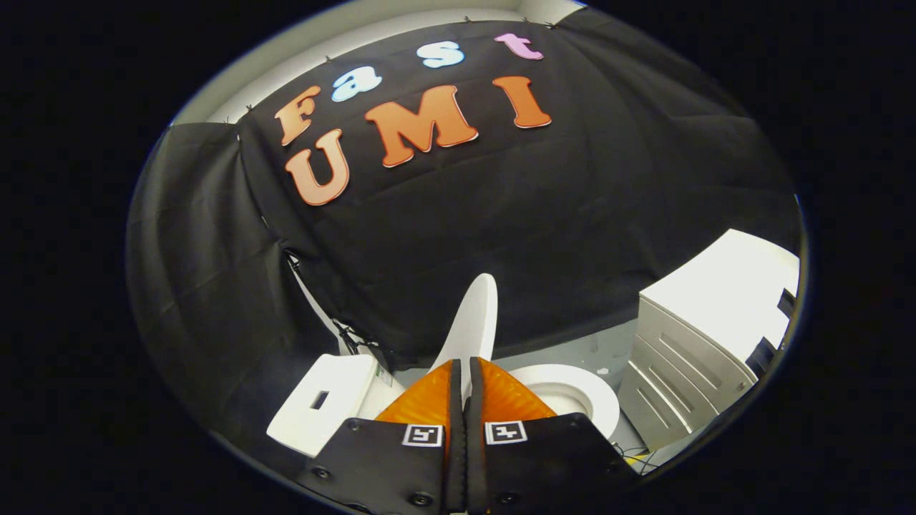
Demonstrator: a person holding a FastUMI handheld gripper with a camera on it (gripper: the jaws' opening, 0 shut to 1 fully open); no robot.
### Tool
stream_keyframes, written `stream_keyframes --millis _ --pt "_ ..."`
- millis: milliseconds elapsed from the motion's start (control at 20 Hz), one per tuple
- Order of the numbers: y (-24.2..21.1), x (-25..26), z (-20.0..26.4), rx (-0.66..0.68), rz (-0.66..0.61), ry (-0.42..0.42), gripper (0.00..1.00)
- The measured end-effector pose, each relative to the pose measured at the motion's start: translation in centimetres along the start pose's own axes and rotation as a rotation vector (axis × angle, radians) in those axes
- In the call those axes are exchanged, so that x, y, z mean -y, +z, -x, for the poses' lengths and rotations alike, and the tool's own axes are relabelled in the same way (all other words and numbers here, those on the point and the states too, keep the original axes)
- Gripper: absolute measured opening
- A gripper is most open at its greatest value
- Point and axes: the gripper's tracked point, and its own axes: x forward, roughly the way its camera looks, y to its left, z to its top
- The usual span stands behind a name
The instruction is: Open the toilet lid.
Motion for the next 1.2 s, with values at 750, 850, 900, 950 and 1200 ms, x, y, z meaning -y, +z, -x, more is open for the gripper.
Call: stream_keyframes --millis 750,850,900,950,1200 --pt "0.4 -19.1 -1.2 -0.037 0.103 0.176 0.08" --pt "0.0 -21.3 -1.4 -0.038 0.110 0.202 0.08" --pt "-0.3 -22.4 -1.6 -0.036 0.120 0.215 0.08" --pt "-0.4 -23.3 -1.6 -0.035 0.126 0.225 0.08" --pt "-2.4 -28.0 -2.1 -0.063 0.121 0.282 0.09"
